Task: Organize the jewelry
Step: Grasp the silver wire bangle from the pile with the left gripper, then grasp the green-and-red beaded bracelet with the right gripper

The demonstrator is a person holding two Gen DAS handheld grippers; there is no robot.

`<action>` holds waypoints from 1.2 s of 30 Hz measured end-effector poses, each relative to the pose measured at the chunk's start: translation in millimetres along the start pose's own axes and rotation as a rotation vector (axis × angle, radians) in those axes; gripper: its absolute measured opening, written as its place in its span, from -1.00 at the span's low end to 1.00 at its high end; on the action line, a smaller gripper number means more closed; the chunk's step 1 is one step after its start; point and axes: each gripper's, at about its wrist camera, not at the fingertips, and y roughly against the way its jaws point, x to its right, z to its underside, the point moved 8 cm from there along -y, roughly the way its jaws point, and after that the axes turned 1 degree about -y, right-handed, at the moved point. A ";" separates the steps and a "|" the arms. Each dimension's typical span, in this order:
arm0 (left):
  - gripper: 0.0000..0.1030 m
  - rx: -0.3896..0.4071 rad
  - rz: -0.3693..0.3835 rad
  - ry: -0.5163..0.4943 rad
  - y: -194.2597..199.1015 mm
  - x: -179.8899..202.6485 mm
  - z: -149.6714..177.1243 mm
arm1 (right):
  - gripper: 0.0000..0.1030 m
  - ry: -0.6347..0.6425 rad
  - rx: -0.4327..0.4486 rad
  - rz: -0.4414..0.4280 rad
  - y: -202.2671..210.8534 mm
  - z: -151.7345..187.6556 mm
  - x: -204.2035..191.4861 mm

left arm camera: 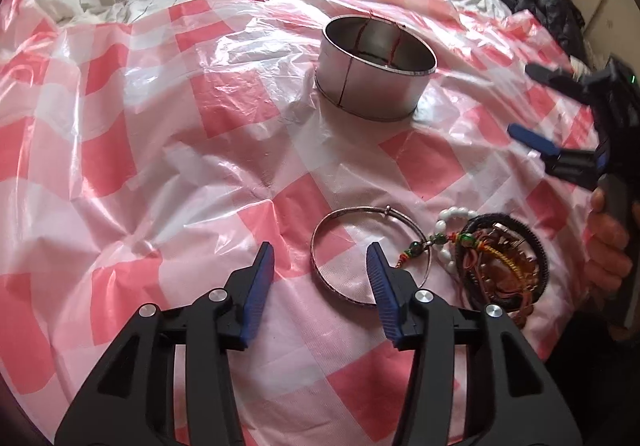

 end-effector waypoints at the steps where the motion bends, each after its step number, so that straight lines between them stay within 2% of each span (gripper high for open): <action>1: -0.48 -0.010 -0.038 -0.027 -3.2 0.5 1.6 | 0.55 0.007 -0.002 -0.003 -0.1 0.5 -1.5; 2: -0.84 -0.022 -0.069 -0.052 -6.2 1.2 3.2 | 0.55 0.014 -0.004 -0.004 -0.4 1.2 -3.0; 3: -0.94 -0.017 -0.092 -0.065 -5.8 0.5 3.1 | 0.55 0.024 -0.008 -0.003 -0.9 2.0 -4.7; 6: -0.95 0.020 -0.154 -0.054 5.1 -10.9 -1.3 | 0.55 0.062 -0.020 -0.011 -2.8 6.2 -13.0; 8: -0.95 0.043 -0.185 0.003 13.8 -29.7 -5.1 | 0.55 0.113 -0.044 -0.027 -6.1 12.4 -23.8; 10: -0.95 0.038 -0.196 0.048 15.9 -46.7 -5.0 | 0.55 0.196 -0.112 -0.077 -13.4 26.2 -42.9; 12: -0.95 0.021 -0.198 0.061 13.3 -53.9 -1.3 | 0.55 0.287 -0.216 -0.120 -25.5 48.1 -61.6; 15: -0.94 -0.003 -0.215 0.036 7.8 -52.5 4.8 | 0.54 0.411 -0.339 -0.094 -42.4 79.7 -76.5; 18: -0.94 -0.008 -0.214 0.034 7.4 -53.2 6.0 | 0.52 0.477 -0.425 -0.062 -54.5 100.8 -84.6; 19: -0.94 -0.011 -0.210 0.037 6.7 -53.7 6.0 | 0.48 0.491 -0.448 -0.051 -57.3 105.6 -85.4; 21: -0.92 -0.018 -0.204 0.042 5.0 -54.6 7.6 | 0.13 0.498 -0.511 -0.031 -64.5 115.4 -83.6; 23: -0.91 -0.028 -0.200 0.043 1.9 -54.7 8.5 | -0.11 0.509 -0.551 0.012 -69.1 123.0 -76.6; 26: -0.88 -0.035 -0.194 0.045 -1.1 -55.6 9.1 | -0.21 0.521 -0.571 0.078 -71.3 121.0 -68.7; 34: -0.81 -0.035 -0.185 0.050 -0.9 -55.2 9.6 | -0.22 0.506 -0.572 0.069 -68.7 106.1 -73.2; 36: -0.79 -0.037 -0.189 0.044 -1.0 -54.5 10.0 | -0.22 0.523 -0.571 0.109 -74.3 107.1 -72.5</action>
